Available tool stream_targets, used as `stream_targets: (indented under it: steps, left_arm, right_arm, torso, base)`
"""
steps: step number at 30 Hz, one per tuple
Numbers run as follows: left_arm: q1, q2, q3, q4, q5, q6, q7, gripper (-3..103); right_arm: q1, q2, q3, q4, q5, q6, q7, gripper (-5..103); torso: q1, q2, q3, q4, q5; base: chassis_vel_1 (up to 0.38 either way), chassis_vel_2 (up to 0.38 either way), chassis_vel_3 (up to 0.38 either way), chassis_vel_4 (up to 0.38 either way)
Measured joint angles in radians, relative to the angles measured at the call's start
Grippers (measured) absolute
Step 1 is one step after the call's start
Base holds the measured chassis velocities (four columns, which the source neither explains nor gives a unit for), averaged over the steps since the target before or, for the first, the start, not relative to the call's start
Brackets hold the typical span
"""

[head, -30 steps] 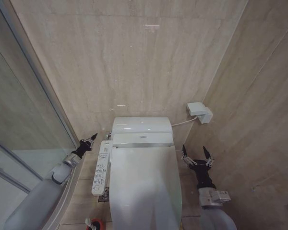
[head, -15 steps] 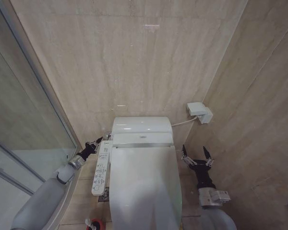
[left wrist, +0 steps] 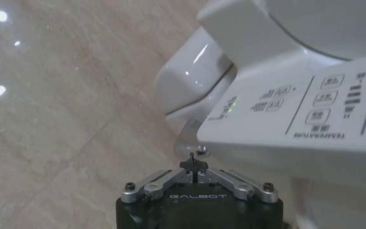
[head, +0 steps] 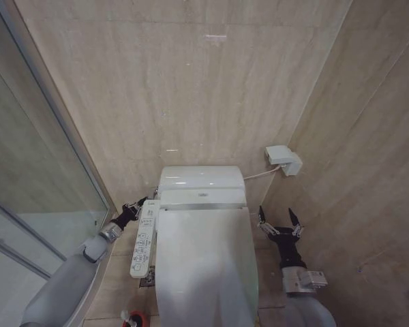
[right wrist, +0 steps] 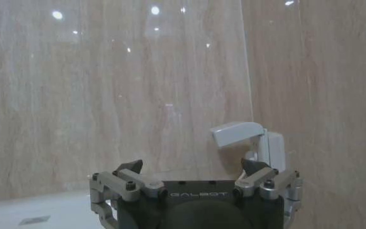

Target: Open the toilet lid, clean the toilet bowl with a toilet brush, close the toilet lid, and flush.

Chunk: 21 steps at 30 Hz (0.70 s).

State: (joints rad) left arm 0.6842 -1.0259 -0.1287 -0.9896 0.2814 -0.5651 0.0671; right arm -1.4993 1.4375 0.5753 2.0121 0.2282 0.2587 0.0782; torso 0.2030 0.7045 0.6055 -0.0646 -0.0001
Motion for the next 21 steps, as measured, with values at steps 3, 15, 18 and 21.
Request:
stream_targets:
  steps: [3, 15, 18, 21]
  left_arm:
    - [0.006, 0.008, -0.01, 0.0, -0.001, 0.004, -0.01, 0]
    - [0.004, 0.044, -0.02, -0.058, -0.007, 0.064, -0.063, 0]
    - [-0.007, 0.043, -0.007, -0.074, 0.003, 0.063, -0.063, 0]
    - [-0.008, 0.04, 0.001, -0.09, 0.014, 0.063, -0.061, 0]
  right_arm:
    - [0.0, 0.0, 0.0, 0.0, 0.0, 0.0, 0.0, 100]
    - [0.0, 0.0, 0.0, 0.0, 0.0, 0.0, 0.0, 100]
    - [0.0, 0.0, 0.0, 0.0, 0.0, 0.0, 0.0, 100]
    - [0.0, 0.0, 0.0, 0.0, 0.0, 0.0, 0.0, 100]
  torso:
    - [0.0, 0.0, 0.0, 0.0005, 0.0]
    - [0.0, 0.0, 0.0, 0.0005, 0.0002]
    - [0.0, 0.0, 0.0, 0.0003, 0.0002]
    - [0.0, 0.0, 0.0, 0.0003, 0.0002]
  base:
    - [0.0, 0.0, 0.0, 0.0]
    - [0.0, 0.0, 0.0, 0.0]
    - [0.0, 0.0, 0.0, 0.0]
    - [0.0, 0.0, 0.0, 0.0]
